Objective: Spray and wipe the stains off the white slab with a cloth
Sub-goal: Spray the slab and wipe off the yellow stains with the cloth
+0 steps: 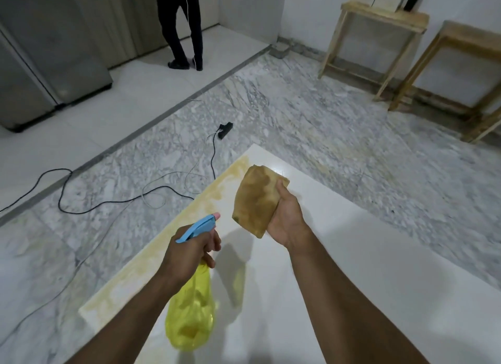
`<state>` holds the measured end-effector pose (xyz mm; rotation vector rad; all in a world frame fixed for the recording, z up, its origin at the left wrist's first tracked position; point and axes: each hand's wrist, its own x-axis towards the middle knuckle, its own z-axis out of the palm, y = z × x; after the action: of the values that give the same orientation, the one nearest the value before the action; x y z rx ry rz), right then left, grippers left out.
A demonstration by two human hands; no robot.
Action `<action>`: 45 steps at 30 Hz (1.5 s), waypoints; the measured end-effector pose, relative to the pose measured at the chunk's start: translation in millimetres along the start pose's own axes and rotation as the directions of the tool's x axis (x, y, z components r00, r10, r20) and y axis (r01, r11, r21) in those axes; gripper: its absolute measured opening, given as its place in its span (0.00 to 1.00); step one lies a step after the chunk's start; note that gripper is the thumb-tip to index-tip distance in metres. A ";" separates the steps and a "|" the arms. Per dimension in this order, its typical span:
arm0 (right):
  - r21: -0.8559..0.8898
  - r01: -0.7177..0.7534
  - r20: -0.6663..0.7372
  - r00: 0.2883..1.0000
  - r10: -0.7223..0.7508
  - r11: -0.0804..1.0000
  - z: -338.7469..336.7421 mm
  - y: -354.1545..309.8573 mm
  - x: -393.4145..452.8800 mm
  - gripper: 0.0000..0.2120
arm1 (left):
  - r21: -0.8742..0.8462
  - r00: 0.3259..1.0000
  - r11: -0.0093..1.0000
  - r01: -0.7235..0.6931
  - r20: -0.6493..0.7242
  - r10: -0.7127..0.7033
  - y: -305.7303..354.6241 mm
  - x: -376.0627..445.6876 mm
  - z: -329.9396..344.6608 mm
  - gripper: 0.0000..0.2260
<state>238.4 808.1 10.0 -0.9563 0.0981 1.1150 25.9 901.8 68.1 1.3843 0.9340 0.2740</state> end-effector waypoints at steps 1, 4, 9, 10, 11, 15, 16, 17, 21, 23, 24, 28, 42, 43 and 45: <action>-0.006 -0.003 -0.003 1.000 0.003 1.000 -2.6 0.8 -9.0 0.30 | 0.007 1.000 1.000 -0.002 0.005 0.002 -1.5 -10.1 5.8 0.12; -0.015 -0.007 -0.011 1.000 0.007 1.000 -10.0 3.3 -30.7 0.30 | 0.039 0.998 0.999 -0.036 -0.042 0.037 -9.0 -34.5 17.2 0.14; -0.009 -0.010 0.012 1.000 0.010 1.000 -14.7 7.5 -53.4 0.29 | 0.050 0.995 0.997 -0.065 -0.073 0.068 -15.3 -61.6 25.1 0.15; -0.012 -0.010 0.017 1.000 0.010 1.000 -15.2 9.5 -56.3 0.29 | 0.039 0.995 0.997 -0.072 -0.072 0.074 -15.5 -66.9 25.9 0.11; -0.020 -0.011 0.016 1.000 0.011 1.000 -14.2 11.6 -58.9 0.29 | 0.030 0.994 0.997 -0.075 -0.075 0.077 -15.9 -70.1 25.4 0.10; -0.032 -0.013 -0.001 1.000 0.013 0.999 -11.9 20.3 -58.7 0.30 | 0.058 0.993 0.996 -0.075 -0.085 0.079 -18.5 -70.1 15.9 0.10; -0.030 -0.013 0.000 1.000 0.013 0.999 -12.1 23.2 -54.3 0.29 | 0.054 0.994 0.996 -0.071 -0.083 0.076 -18.1 -67.6 13.4 0.10; -0.029 -0.013 -0.010 1.000 0.012 0.999 -10.5 24.7 -51.2 0.29 | 0.052 0.994 0.996 -0.069 -0.081 0.073 -16.0 -65.3 12.1 0.10; -0.038 0.004 -0.047 0.999 -0.006 0.999 -6.4 33.8 -26.7 0.30 | 0.005 0.996 0.998 -0.067 -0.055 0.067 -10.6 -44.9 2.1 0.14; -0.082 0.020 -0.090 0.996 -0.028 0.996 -9.8 39.2 -5.6 0.30 | -0.027 0.996 0.997 -0.074 -0.044 0.073 -10.7 -30.3 -6.7 0.12; -0.118 0.042 -0.109 0.992 -0.055 0.992 -12.4 39.8 9.8 0.31 | -0.044 0.997 0.996 -0.077 -0.033 0.076 -9.4 -20.0 -13.5 0.11; -0.244 0.053 -0.241 0.964 -0.113 0.968 1.3 22.1 49.3 0.27 | -0.097 0.997 0.992 -0.077 0.016 0.079 -4.5 16.0 -39.6 0.08; -0.943 -0.070 -0.289 0.654 -0.700 0.324 22.9 -83.6 224.4 0.23 | -0.149 0.993 0.983 -0.104 0.044 0.112 -19.2 123.7 -98.5 0.11; -0.955 -0.100 -0.274 0.663 -0.697 0.280 19.3 -80.2 235.4 0.23 | -0.146 0.992 0.983 -0.112 0.048 0.120 -21.1 124.4 -100.7 0.10; -0.967 -0.159 -0.251 0.726 -0.640 0.199 12.9 -69.6 260.5 0.24 | -0.139 0.991 0.984 -0.113 0.058 0.122 -28.5 125.5 -107.9 0.13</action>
<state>413.5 996.0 -73.0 -2.4409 -0.2880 0.2978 19.8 1056.0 2.0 1.3171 0.7659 0.3723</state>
